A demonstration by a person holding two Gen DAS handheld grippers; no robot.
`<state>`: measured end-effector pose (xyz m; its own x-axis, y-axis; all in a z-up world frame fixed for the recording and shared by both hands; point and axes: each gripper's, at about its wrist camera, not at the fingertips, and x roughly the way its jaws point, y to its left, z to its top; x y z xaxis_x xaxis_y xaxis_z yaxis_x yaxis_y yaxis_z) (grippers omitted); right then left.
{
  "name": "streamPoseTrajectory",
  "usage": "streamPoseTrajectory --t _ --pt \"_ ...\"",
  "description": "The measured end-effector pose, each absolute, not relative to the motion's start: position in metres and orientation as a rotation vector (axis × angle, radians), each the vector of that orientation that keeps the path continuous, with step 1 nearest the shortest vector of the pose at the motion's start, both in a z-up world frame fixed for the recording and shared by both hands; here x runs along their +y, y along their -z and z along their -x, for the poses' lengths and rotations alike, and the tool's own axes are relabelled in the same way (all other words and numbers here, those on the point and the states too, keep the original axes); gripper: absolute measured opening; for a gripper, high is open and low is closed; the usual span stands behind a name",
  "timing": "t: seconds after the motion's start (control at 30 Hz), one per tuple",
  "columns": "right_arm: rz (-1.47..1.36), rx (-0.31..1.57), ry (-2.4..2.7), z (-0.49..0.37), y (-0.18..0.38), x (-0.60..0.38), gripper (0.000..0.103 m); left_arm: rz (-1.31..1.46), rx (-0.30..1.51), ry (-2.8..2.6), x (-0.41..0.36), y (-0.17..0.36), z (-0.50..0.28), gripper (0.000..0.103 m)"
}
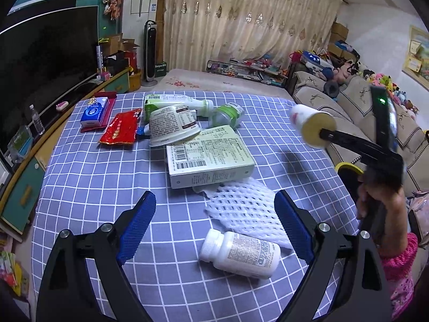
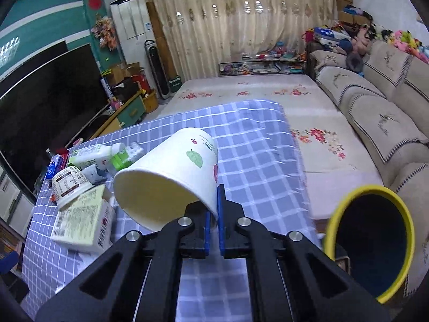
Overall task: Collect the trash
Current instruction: 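Carry the paper cup into the bin and open the right tool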
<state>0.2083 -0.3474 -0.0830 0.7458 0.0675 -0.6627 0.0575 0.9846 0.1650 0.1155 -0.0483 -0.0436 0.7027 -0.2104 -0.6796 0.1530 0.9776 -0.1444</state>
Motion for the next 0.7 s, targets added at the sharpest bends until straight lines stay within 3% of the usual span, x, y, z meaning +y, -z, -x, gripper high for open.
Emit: streamPoseTrajectory --t 0.37,0.7 --pt "-0.284 0.782 0.233 -0.131 0.111 -0.474 0.005 0.050 0.780 0.219 -0.068 0.049 -0.103 0.089" --pt "-0.332 0.902 0.386 -0.117 0.163 -0.547 0.006 0.028 0.795 0.208 -0.078 0.053 -0.099 0.089"
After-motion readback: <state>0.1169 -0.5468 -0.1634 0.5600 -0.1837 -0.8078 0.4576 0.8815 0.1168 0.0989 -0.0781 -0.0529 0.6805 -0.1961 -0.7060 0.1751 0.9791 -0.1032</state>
